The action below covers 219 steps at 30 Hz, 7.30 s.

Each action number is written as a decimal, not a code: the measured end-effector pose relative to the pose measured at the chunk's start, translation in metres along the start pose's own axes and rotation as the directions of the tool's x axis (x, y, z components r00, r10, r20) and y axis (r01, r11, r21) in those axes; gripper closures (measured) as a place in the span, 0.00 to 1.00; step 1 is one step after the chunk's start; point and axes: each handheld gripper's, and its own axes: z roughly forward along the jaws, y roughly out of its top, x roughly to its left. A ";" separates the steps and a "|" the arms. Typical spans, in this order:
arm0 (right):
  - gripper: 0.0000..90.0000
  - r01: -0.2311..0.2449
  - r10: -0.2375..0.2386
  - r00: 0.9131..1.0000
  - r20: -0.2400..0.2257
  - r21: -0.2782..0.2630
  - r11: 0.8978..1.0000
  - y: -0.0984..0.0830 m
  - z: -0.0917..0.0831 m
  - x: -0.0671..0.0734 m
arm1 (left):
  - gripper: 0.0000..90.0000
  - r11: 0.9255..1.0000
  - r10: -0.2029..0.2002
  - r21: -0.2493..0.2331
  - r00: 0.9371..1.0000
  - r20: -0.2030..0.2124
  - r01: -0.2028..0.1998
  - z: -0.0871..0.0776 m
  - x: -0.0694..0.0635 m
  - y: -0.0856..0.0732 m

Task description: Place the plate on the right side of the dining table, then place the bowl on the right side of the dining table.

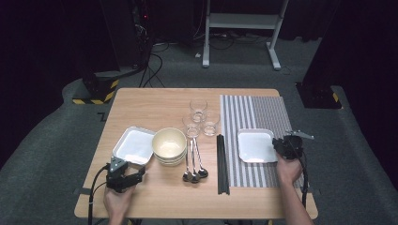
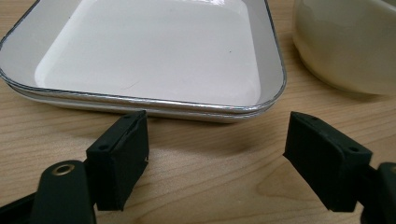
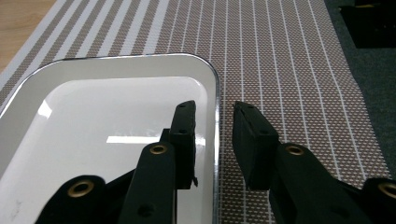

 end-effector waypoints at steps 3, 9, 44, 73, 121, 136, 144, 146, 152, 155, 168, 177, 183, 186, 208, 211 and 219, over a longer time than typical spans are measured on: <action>0.78 0.014 -0.015 1.000 -0.018 -0.012 1.000 0.000 -0.004 0.003 | 0.24 1.000 -0.005 0.005 1.000 0.003 0.005 0.000 0.000 0.000; 0.81 0.058 -0.059 0.997 -0.053 -0.030 0.998 0.001 -0.010 0.010 | 0.24 1.000 -0.006 0.013 1.000 0.002 0.006 0.001 0.000 0.000; 0.84 0.170 -0.184 0.947 -0.265 -0.076 0.983 -0.019 -0.025 0.057 | 0.24 0.999 0.016 0.030 1.000 -0.017 -0.016 0.002 -0.003 0.001; 0.89 0.331 -0.335 0.861 -0.384 -0.078 0.940 -0.057 -0.032 0.108 | 0.23 1.000 0.001 0.026 1.000 0.000 -0.001 0.001 0.000 0.000; 0.76 0.446 -0.435 0.836 -0.334 -0.046 0.894 -0.072 -0.028 0.126 | 0.23 0.995 -0.029 -0.086 0.986 0.163 0.043 -0.035 -0.007 0.044; 0.76 0.446 -0.435 0.836 -0.335 -0.046 0.894 -0.071 -0.028 0.125 | 0.25 0.996 -0.020 -0.079 0.982 0.186 0.035 -0.034 0.000 0.064; 0.76 0.448 -0.437 0.836 -0.332 -0.045 0.893 -0.072 -0.028 0.126 | 0.26 0.996 0.003 -0.084 0.982 0.188 0.013 -0.031 -0.001 0.071; 0.76 0.448 -0.437 0.836 -0.332 -0.046 0.893 -0.072 -0.028 0.126 | 0.28 0.995 0.008 -0.103 0.979 0.203 0.013 -0.032 -0.001 0.075; 0.76 0.447 -0.436 0.837 -0.331 -0.045 0.893 -0.072 -0.028 0.126 | 0.33 0.991 0.033 -0.131 0.976 0.216 -0.004 -0.036 -0.002 0.087; 0.76 0.446 -0.434 0.837 -0.332 -0.045 0.894 -0.072 -0.028 0.126 | 0.33 0.992 0.013 -0.125 0.974 0.228 0.016 -0.035 -0.001 0.095; 0.76 0.450 -0.439 0.836 -0.330 -0.048 0.892 -0.072 -0.028 0.126 | 0.38 0.995 0.060 -0.085 0.974 0.218 -0.042 -0.017 -0.012 0.112; 0.75 0.449 -0.439 0.837 -0.328 -0.048 0.892 -0.072 -0.028 0.126 | 0.41 0.995 0.088 -0.060 0.978 0.190 -0.078 -0.006 -0.017 0.120; 0.75 0.450 -0.439 0.836 -0.328 -0.048 0.892 -0.072 -0.028 0.126 | 0.42 0.991 0.127 -0.051 0.976 0.179 -0.120 0.002 -0.023 0.125; 0.75 0.449 -0.439 0.836 -0.328 -0.048 0.892 -0.072 -0.028 0.126 | 0.45 0.988 0.150 -0.055 0.970 0.189 -0.142 0.005 -0.025 0.126; 0.75 0.449 -0.439 0.837 -0.326 -0.048 0.892 -0.072 -0.028 0.126 | 0.58 0.982 0.174 0.041 0.972 0.157 -0.183 0.027 -0.035 0.133; 0.75 0.449 -0.439 0.837 -0.326 -0.048 0.892 -0.072 -0.028 0.126 | 0.62 0.981 0.181 0.042 0.971 0.159 -0.189 0.029 -0.037 0.132; 0.75 0.449 -0.439 0.837 -0.327 -0.048 0.892 -0.072 -0.028 0.126 | 0.67 0.980 0.179 0.057 0.971 0.156 -0.189 0.033 -0.037 0.133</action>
